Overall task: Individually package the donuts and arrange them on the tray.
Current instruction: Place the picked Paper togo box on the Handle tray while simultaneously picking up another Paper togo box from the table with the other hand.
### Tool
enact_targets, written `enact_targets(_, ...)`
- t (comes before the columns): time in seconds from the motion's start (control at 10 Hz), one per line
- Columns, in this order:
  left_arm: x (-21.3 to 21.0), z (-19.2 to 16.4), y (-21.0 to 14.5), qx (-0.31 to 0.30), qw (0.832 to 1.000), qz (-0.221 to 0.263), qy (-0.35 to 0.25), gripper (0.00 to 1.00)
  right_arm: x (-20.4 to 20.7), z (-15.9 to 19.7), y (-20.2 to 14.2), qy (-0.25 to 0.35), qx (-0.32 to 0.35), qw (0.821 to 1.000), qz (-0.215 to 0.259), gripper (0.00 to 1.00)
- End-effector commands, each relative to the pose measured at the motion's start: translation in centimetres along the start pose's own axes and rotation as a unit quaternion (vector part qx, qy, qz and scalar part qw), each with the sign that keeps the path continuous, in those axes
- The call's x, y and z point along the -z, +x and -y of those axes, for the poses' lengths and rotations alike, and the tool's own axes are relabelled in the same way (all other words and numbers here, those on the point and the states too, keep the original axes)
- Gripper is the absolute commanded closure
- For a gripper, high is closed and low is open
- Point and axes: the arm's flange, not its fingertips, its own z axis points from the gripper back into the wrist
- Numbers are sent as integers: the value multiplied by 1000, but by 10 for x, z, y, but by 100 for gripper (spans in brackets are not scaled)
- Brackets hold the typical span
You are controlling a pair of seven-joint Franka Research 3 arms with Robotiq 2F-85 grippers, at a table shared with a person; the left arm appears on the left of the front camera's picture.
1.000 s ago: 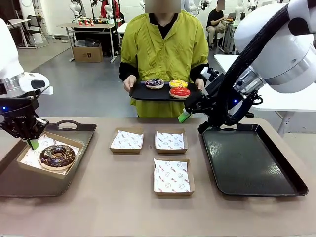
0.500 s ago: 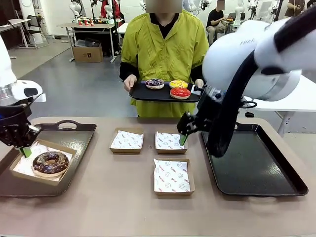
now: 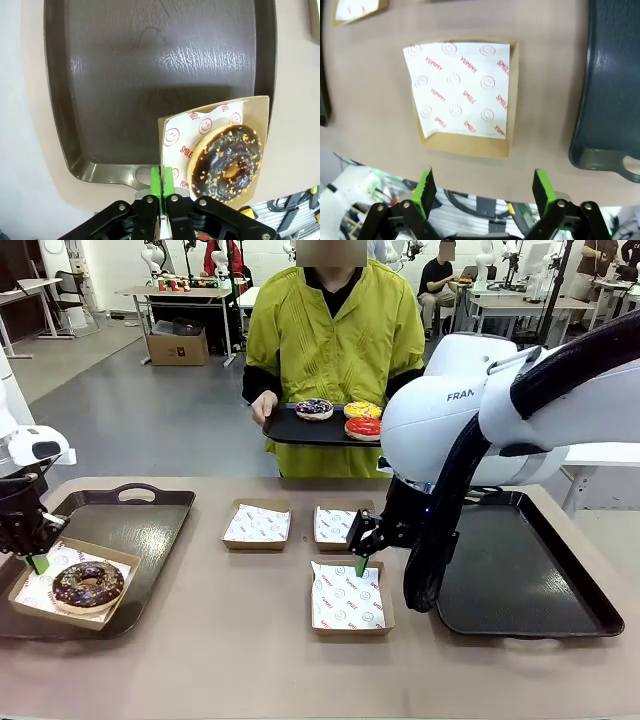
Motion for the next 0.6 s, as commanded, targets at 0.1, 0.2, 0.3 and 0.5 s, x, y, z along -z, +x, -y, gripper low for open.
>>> enact_targets(0.1,-6,5,-6,4,1000,0,3,99,-2,-1,-3,-5,-13,1000,-10,0)
enact_targets(0.2,-6,5,-6,4,1000,0,3,99,-2,-1,-3,-5,-13,1000,-10,0)
enact_targets(0.3,-2,3,-2,3,1000,0,1,99,-1,0,-1,-1,-2,1000,-2,0)
enact_targets(0.5,4,7,7,-32,1000,0,-1,99,20,-8,-1,-32,18,999,-27,0)
